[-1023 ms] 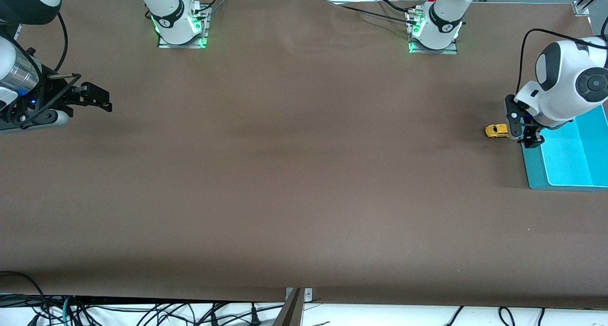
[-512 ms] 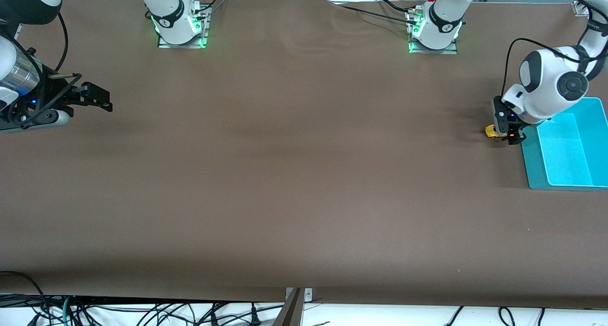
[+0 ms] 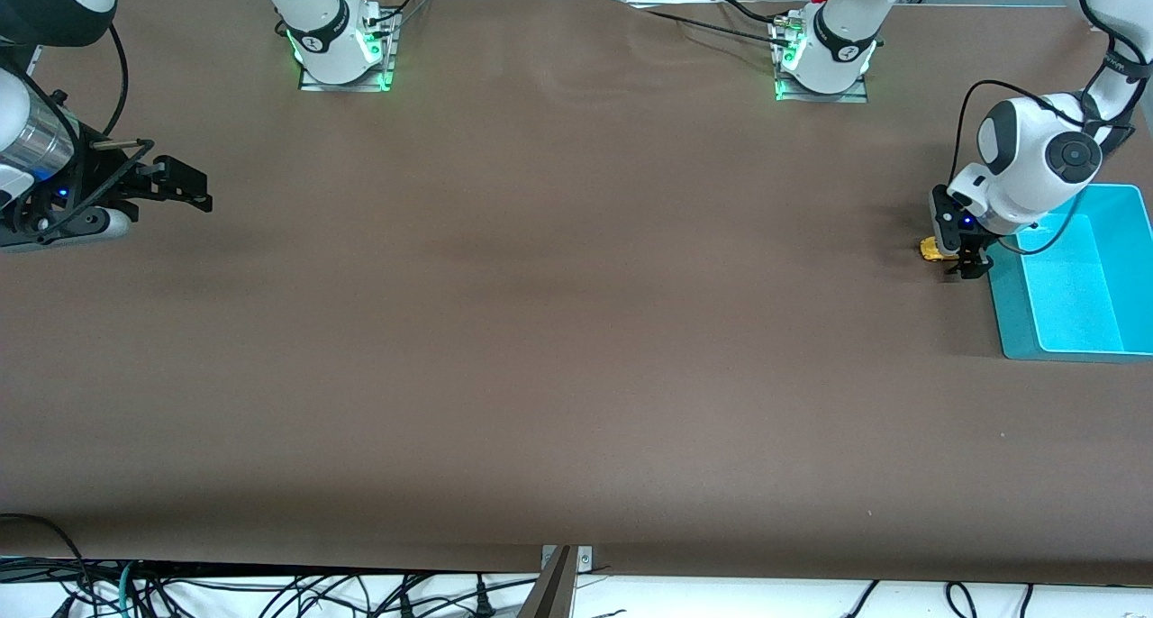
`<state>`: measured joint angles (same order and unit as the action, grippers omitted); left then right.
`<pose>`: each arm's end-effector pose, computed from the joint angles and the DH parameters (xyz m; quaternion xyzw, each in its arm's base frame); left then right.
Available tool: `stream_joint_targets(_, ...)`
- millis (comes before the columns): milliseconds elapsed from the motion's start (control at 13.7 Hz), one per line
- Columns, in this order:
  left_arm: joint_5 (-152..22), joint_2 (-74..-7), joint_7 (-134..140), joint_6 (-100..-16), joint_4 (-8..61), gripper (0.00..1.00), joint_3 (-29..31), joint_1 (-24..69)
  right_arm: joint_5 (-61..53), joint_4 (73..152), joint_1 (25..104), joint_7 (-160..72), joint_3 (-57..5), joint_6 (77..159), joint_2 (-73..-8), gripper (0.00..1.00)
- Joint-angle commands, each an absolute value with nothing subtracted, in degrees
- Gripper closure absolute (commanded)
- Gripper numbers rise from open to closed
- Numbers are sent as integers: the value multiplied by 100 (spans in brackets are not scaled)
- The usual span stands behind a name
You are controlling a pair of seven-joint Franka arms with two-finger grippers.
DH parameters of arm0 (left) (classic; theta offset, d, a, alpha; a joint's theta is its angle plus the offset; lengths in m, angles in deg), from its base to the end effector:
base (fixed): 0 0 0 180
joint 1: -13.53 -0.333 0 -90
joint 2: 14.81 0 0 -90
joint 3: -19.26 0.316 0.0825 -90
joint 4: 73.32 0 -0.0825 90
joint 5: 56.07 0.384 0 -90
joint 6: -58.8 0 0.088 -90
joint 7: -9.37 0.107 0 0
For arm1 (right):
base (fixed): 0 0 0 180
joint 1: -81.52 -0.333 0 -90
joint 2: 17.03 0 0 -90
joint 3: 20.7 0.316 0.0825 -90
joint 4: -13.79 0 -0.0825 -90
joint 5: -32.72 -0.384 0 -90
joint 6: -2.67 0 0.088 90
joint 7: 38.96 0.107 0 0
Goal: Wind and store yellow beetle car
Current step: 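Lower the left gripper onto the yellow car and close it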
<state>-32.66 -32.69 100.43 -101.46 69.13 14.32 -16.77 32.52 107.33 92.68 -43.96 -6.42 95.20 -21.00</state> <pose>0.4310 0.1810 0.1672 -0.7212 0.6905 0.0460 0.0313 0.5729 0.0274 0.5611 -0.9965 -0.0707 0.0422 0.0110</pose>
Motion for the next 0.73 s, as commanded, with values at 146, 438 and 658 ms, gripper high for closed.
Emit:
stream_joint_targets(146, -3032, -3265, 10140, -10231, 6872, 100, 1355, -1785, 3308, 10686, 9215, -4379, -663, 9417, -2037, 0)
stream_joint_targets(438, -3058, -3046, 10078, -10065, 6872, 100, 1006, -1776, 3290, 10695, 9215, -4371, -672, 9408, -2037, 0)
stream_joint_targets(658, -3129, -2642, 9553, -9030, 6601, 100, 224, -1767, 3281, 10695, 9215, -4388, -672, 9408, -2028, 0)
